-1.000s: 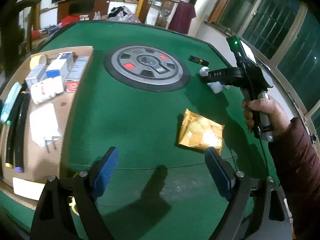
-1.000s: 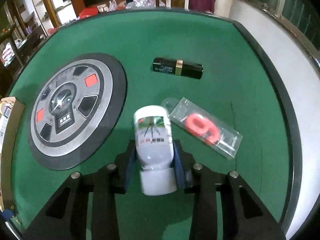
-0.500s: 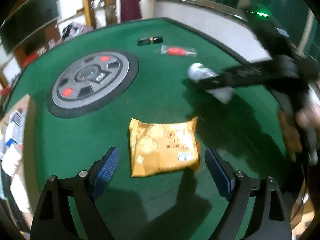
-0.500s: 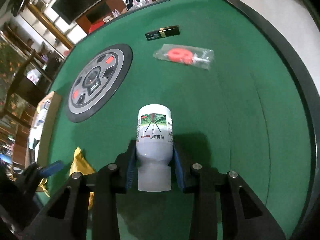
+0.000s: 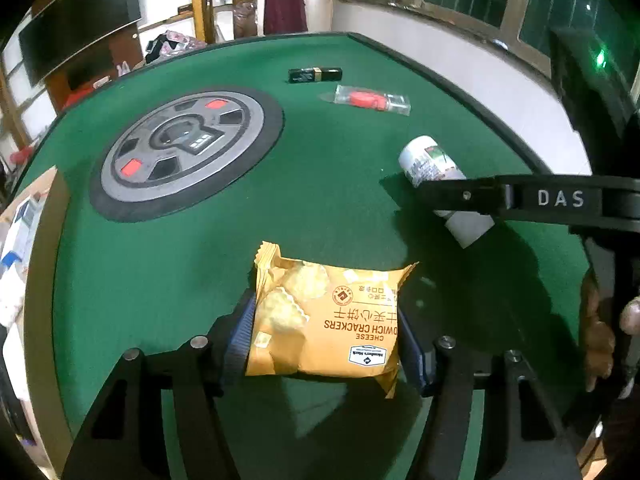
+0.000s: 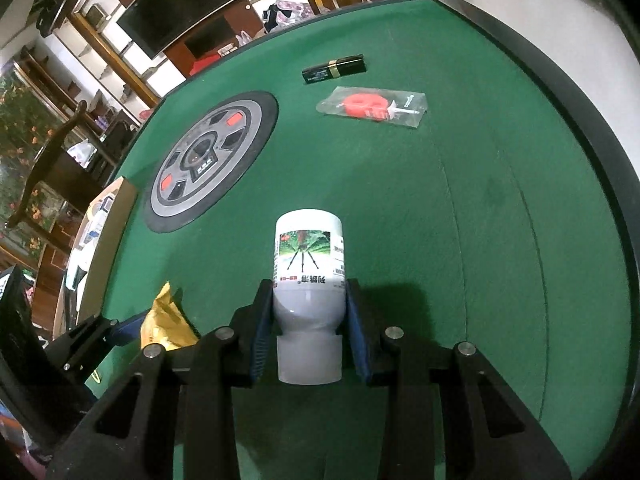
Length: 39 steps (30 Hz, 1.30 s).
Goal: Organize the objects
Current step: 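Grasp the yellow cracker pack with the left gripper while the right grasps the white bottle, then lower the cracker pack and white bottle into the tray and open both grippers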
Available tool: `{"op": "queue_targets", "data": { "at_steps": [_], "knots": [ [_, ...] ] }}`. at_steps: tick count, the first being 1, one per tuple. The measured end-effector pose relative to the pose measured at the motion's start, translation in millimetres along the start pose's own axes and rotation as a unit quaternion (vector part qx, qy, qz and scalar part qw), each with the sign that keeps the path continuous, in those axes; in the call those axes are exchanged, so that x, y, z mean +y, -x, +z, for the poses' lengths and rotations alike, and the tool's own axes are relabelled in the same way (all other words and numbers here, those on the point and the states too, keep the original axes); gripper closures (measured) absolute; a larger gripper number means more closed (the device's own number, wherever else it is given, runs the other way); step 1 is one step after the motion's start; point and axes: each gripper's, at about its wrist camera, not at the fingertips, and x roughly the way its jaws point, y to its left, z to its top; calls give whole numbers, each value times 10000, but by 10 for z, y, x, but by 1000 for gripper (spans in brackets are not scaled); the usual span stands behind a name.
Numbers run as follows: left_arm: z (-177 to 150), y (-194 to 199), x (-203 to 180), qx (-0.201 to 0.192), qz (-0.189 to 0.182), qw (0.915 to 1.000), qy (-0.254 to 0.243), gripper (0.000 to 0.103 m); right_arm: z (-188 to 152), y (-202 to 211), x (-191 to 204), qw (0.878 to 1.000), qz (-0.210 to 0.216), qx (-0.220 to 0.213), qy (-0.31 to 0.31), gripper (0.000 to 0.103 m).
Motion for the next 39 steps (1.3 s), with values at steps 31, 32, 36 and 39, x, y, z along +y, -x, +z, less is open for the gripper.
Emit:
{"op": "queue_targets", "data": {
  "at_steps": [31, 32, 36, 39],
  "knots": [
    [-1153, 1489, 2413, -1219, 1186, 9438, 2833, 45, -389, -410, 2679, 9708, 1786, 603, 1482, 71],
    [-1169, 1460, 2466, -1203, 1176, 9422, 2897, 45, -412, -465, 2747, 9712, 1749, 652, 1482, 71],
    [-1244, 1313, 2684, -1102, 1012, 9371, 3154, 45, -461, -674, 2959, 9740, 1446, 766, 1565, 71],
    [-1231, 1186, 2765, -1000, 952, 9374, 3196, 45, -435, -805, 3066, 9764, 1208, 747, 1626, 71]
  ]
}}
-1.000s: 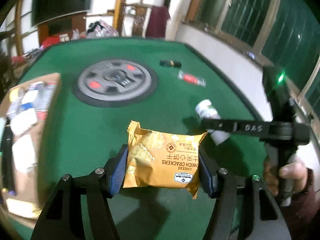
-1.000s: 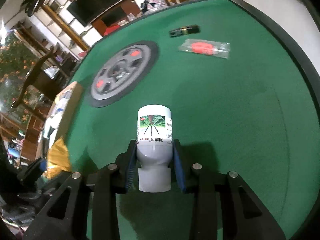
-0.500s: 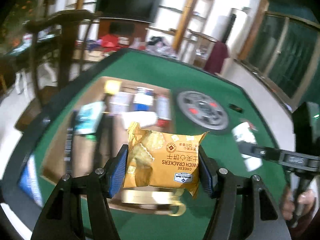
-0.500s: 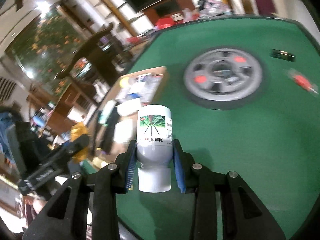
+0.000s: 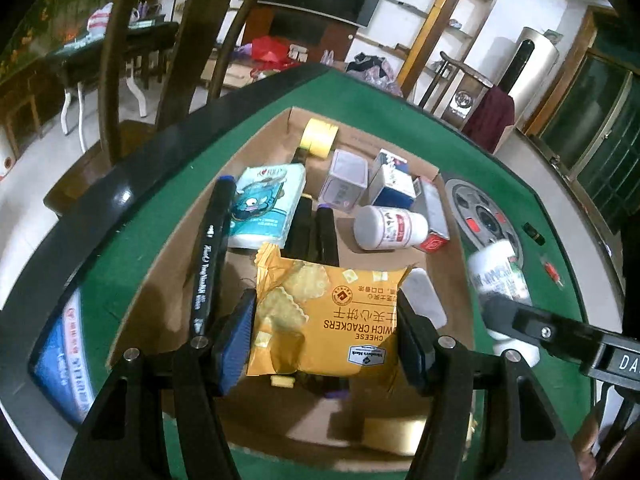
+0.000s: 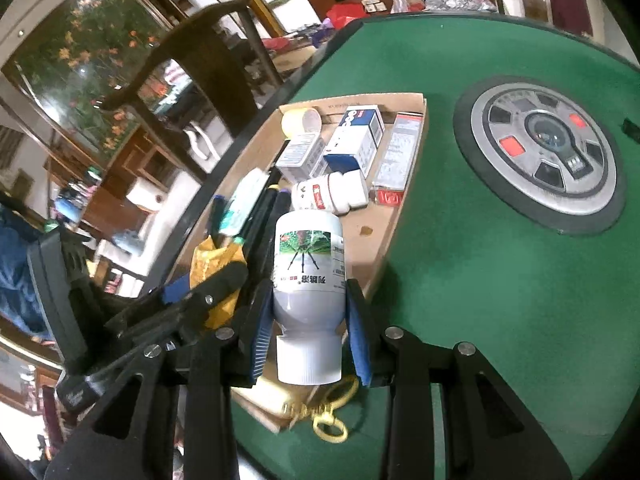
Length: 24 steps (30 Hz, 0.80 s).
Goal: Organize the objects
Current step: 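Lower the cracker pack and white bottle into the tray and open both grippers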
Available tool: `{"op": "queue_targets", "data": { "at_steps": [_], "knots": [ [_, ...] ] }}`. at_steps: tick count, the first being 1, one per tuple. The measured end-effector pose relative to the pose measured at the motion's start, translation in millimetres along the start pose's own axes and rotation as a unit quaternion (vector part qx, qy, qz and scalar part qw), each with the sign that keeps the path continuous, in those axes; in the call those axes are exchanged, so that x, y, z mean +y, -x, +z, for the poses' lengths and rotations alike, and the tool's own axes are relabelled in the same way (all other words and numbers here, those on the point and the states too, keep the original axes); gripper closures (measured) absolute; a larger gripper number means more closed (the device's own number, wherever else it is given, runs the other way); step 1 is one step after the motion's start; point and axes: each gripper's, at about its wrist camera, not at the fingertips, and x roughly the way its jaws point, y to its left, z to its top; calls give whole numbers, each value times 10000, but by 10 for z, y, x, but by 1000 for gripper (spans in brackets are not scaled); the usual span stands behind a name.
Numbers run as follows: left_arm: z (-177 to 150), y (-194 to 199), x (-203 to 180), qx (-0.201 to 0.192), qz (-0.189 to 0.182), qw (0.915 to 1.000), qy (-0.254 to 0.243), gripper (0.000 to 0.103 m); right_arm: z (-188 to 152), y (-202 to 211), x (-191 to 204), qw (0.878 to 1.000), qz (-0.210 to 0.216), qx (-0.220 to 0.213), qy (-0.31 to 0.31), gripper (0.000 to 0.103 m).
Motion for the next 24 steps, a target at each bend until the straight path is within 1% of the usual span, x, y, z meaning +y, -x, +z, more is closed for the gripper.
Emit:
{"op": "queue_targets", "data": {
  "at_steps": [2, 4, 6, 8, 10, 13, 16, 20, 24],
  "knots": [
    [7, -89, -21, 59, -54, 10000, -15, 45, 78, -85, 27, 9996, -264, -38, 61, 71],
    [14, -117, -40, 80, -53, 9999, -49, 45, 153, -165, 40, 9992, -389, -10, 68, 71],
    [19, -144, -40, 43, -38, 10000, -56, 44, 205, -236, 55, 9986, -522, 19, 75, 71],
    [23, -135, -28, -3, -12, 10000, -67, 43, 256, -315, 78, 9967, -791, 4, 166, 71],
    [27, -130, -27, -26, 19, 9999, -107, 42, 277, -378, 86, 9951, -962, 28, 233, 71],
    [3, -112, -40, -105, 156, 9996, -204, 41, 275, -432, 61, 9940, -1064, 86, 220, 71],
    [-14, -104, -50, -128, 255, 9993, -232, 39, 275, -428, 23, 9932, -1159, 24, 115, 71],
    [-37, -80, -51, -109, 328, 9991, -238, 38, 268, -379, -41, 9945, -1041, -39, -88, 70],
    [-63, 5, -90, -205, 506, 9981, -289, 36, 252, -338, -74, 9958, -884, -128, -187, 70]
  ]
}}
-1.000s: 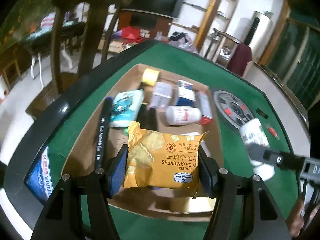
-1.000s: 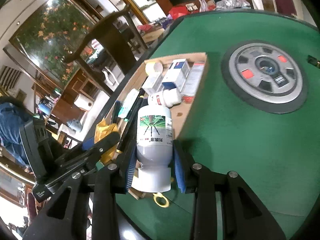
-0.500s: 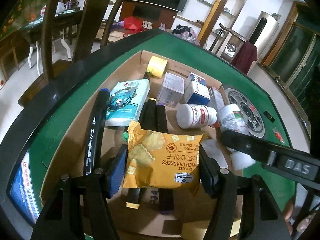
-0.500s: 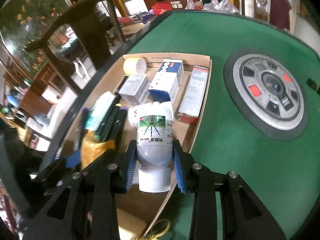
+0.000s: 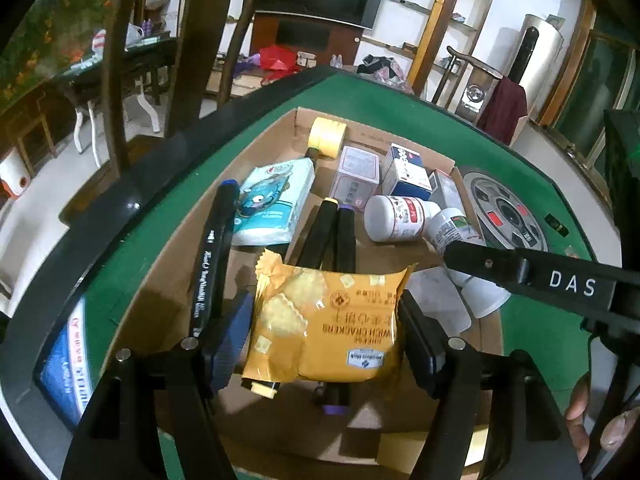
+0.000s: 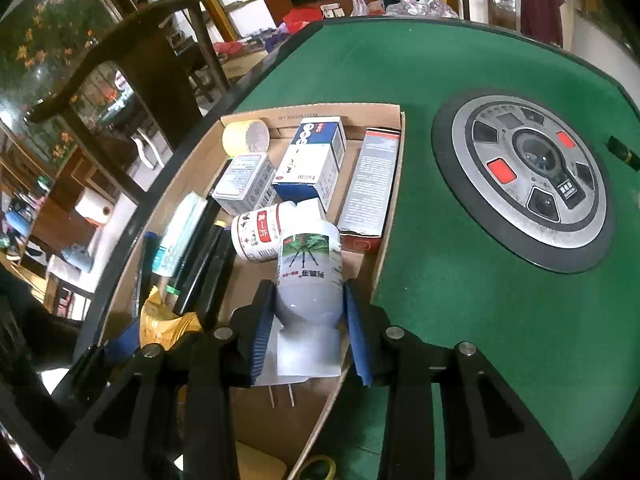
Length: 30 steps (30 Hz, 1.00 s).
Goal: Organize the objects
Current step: 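Lower the cracker pack and white bottle into the tray and open both grippers, then grasp the black gold-banded tube on the felt with the right gripper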
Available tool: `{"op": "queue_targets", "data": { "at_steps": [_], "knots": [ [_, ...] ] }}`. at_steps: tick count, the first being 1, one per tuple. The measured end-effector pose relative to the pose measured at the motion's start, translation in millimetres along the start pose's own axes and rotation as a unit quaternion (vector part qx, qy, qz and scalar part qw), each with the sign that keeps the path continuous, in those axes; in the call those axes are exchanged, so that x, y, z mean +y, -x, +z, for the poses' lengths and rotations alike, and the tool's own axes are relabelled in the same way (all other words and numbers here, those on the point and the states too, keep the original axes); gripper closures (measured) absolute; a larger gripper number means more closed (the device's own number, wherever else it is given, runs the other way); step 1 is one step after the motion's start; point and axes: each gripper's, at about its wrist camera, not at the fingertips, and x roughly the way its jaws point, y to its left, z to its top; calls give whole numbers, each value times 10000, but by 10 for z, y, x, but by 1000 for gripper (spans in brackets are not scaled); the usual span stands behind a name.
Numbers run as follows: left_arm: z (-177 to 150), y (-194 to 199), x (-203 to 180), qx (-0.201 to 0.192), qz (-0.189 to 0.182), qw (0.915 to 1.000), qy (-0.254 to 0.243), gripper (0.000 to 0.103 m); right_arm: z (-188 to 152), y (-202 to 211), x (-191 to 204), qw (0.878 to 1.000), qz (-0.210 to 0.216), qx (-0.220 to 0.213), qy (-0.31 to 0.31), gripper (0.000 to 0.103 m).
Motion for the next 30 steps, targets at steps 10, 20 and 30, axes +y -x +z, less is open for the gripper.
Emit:
{"op": "queue_targets", "data": {
  "at_steps": [10, 20, 30],
  "knots": [
    [7, 376, -228, -580, 499, 9966, -321, 30, -76, 257, -59, 9996, 194, -193, 16, 69],
    [-7, 617, -565, -843, 593, 9926, -643, 30, -174, 521, -200, 9988, 281, -403, 0, 69],
    [-89, 779, -1076, -782, -169, 9934, -826, 30, -368, 836, -1077, 9966, -7, -607, -562, 69]
  ]
}}
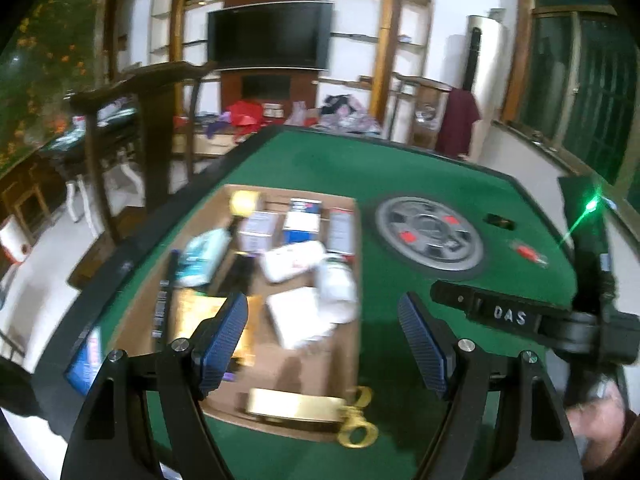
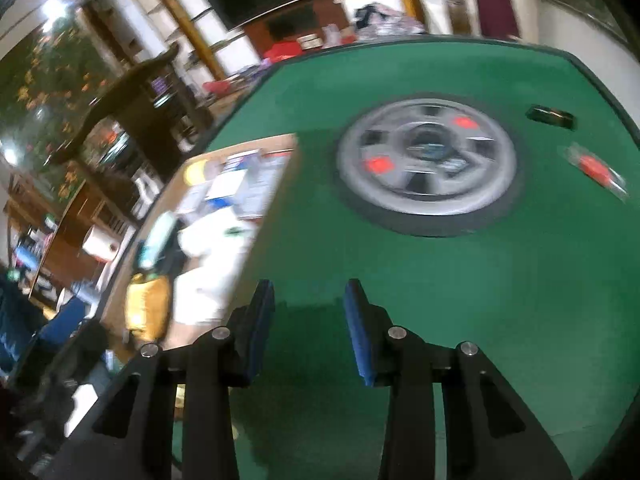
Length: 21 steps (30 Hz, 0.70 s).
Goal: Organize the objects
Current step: 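Grasp the black gold-banded tube on the felt with the right gripper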
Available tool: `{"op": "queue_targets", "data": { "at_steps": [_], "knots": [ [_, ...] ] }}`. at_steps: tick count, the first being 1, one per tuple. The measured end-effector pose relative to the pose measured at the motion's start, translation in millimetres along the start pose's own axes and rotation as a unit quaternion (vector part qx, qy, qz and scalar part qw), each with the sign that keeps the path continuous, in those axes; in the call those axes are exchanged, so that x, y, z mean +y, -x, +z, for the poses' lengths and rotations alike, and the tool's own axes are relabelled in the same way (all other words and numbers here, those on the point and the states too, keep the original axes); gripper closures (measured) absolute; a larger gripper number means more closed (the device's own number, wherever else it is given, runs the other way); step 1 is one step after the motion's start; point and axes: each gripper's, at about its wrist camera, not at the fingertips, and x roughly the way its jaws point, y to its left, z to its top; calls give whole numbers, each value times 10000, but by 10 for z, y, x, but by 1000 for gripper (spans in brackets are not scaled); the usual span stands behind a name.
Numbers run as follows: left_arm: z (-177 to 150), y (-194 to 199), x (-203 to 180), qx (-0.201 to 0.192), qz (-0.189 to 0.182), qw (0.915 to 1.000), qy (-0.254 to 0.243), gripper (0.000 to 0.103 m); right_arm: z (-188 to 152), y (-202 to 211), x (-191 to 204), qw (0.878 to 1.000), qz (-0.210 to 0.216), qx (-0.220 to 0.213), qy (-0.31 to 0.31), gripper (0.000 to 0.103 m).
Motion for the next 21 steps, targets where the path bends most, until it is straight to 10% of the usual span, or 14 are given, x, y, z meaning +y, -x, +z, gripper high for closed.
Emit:
{"op": "queue_targets", "data": {
  "at_steps": [11, 21],
  "knots": [
    [-83, -234, -705, 543, -1073, 9920, -389, 30, 512, 736, -2201, 9747, -1350, -779, -1604, 69],
    [-152, -276, -746, 956, -1278, 9867, -317, 30, 1582, 192, -2414, 9803, -1518, -571, -1130, 69]
  ]
}}
